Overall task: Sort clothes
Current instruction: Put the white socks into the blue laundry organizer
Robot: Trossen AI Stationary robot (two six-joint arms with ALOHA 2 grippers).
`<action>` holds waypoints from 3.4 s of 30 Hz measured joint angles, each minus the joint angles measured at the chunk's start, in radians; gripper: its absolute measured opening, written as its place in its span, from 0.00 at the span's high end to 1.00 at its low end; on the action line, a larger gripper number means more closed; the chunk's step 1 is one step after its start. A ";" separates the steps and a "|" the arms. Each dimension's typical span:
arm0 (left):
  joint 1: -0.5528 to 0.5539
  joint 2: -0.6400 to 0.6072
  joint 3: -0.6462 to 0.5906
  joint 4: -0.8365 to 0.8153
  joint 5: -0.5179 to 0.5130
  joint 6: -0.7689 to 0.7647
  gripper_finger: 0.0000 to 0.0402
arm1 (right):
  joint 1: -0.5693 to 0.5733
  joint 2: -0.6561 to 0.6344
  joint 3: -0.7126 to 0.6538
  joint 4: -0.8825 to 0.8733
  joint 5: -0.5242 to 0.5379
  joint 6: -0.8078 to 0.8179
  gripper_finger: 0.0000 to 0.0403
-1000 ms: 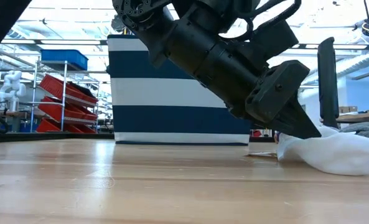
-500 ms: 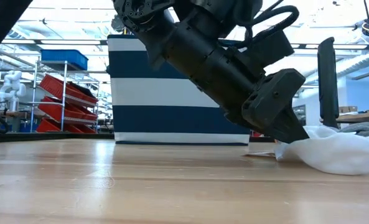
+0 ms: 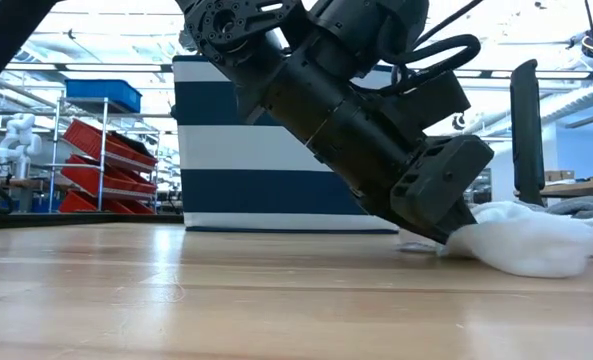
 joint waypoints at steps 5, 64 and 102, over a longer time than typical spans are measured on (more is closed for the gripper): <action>-0.004 0.000 0.000 0.003 -0.002 0.030 0.94 | 0.000 0.000 0.000 0.007 0.002 -0.027 0.36; -0.206 -0.489 -0.001 -0.355 -0.171 0.292 0.96 | -0.192 0.191 -0.369 0.858 0.314 -0.558 0.52; -0.090 -1.203 -0.702 -0.448 -0.338 0.009 0.63 | -0.422 0.183 0.066 0.288 0.202 -0.807 1.00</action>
